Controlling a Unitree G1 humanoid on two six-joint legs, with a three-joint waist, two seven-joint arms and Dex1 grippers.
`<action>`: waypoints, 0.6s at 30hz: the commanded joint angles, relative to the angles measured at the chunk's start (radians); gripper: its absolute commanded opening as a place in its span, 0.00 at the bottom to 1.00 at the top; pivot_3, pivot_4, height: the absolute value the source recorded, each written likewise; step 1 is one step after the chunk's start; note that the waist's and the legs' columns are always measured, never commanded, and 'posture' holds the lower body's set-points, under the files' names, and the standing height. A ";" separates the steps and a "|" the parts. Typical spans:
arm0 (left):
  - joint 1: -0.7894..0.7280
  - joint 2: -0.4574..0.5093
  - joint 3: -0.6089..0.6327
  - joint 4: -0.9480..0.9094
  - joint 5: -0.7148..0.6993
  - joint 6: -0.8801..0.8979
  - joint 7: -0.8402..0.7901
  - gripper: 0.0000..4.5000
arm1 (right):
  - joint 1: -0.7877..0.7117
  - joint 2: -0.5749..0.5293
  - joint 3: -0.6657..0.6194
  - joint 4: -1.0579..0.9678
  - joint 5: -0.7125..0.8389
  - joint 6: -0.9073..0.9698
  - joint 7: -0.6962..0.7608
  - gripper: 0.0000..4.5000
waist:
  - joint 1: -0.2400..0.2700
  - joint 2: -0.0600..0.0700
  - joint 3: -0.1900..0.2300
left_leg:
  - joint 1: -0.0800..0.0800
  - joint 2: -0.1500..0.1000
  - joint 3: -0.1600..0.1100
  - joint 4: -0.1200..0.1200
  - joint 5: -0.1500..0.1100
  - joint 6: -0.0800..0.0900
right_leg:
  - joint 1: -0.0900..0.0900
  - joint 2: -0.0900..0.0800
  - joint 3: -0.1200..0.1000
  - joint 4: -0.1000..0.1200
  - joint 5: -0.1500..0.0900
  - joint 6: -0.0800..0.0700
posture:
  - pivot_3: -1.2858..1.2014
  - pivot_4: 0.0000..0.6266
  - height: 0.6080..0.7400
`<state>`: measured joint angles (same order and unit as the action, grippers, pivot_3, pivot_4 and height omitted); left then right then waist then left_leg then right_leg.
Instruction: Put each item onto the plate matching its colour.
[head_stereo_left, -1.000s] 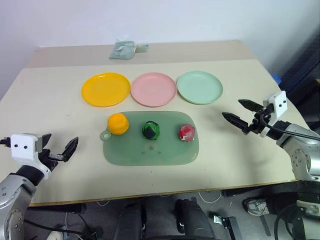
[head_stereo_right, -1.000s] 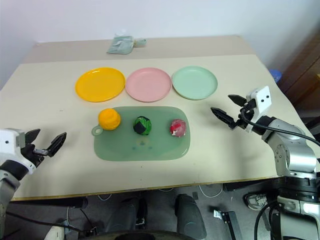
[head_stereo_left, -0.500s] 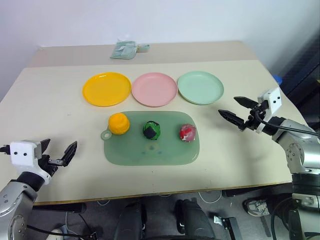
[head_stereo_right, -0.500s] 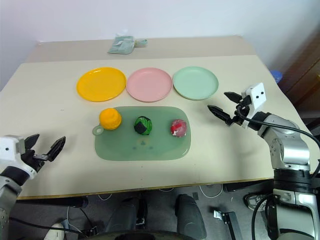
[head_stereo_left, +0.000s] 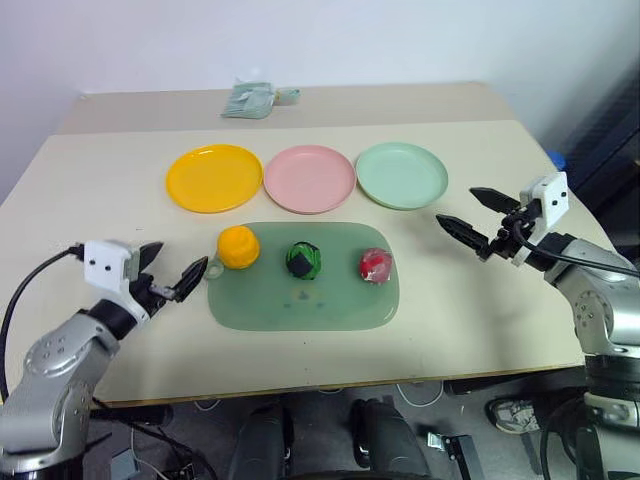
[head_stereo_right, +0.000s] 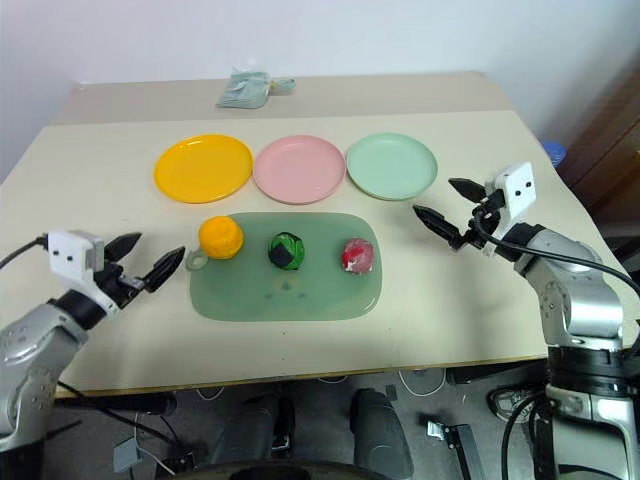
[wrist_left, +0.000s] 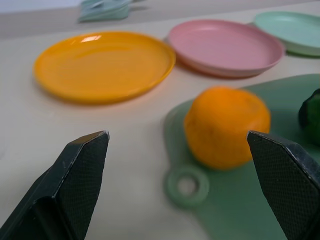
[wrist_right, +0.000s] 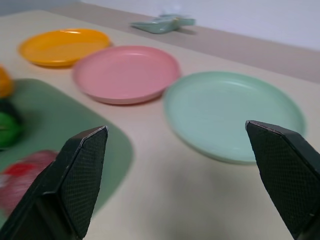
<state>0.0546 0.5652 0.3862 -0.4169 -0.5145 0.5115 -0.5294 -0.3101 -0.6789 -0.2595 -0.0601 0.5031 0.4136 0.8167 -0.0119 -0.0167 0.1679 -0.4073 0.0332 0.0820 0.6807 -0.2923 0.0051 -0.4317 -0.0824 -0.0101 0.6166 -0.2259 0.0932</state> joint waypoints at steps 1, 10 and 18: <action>-0.060 0.020 -0.046 0.015 -0.009 0.005 -0.033 1.00 | 0.007 0.007 -0.021 -0.112 0.062 0.037 -0.010 1.00 | -0.002 0.000 0.000 | 0.000 0.000 0.000 0.000 0.000 0.000 | 0.000 0.000 0.000 0.000 0.000 0.000 | 0.52 0.24 1.00; -0.246 0.020 -0.196 0.131 0.061 0.029 -0.037 1.00 | 0.103 0.062 0.051 -0.372 0.158 0.136 -0.052 1.00 | 0.002 -0.001 0.000 | 0.000 0.000 -0.001 0.001 0.000 0.000 | 0.001 0.000 0.000 0.000 0.002 0.003 | 0.52 0.24 1.00; -0.323 0.027 -0.284 0.195 0.105 0.061 -0.052 1.00 | 0.192 0.091 0.115 -0.517 0.192 0.178 -0.102 1.00 | 0.001 -0.001 0.000 | 0.000 0.000 -0.002 0.001 0.000 0.000 | 0.001 0.001 0.000 0.001 0.001 0.002 | 0.52 0.24 1.00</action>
<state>-0.2508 0.5831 0.1136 -0.2238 -0.4226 0.5644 -0.5736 -0.1210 -0.5943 -0.1412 -0.5295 0.6813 0.5960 0.7289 -0.0110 -0.0172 0.1679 -0.4072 0.0330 0.0804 0.6819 -0.2923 0.0051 -0.4307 -0.0816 -0.0102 0.6171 -0.2249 0.0954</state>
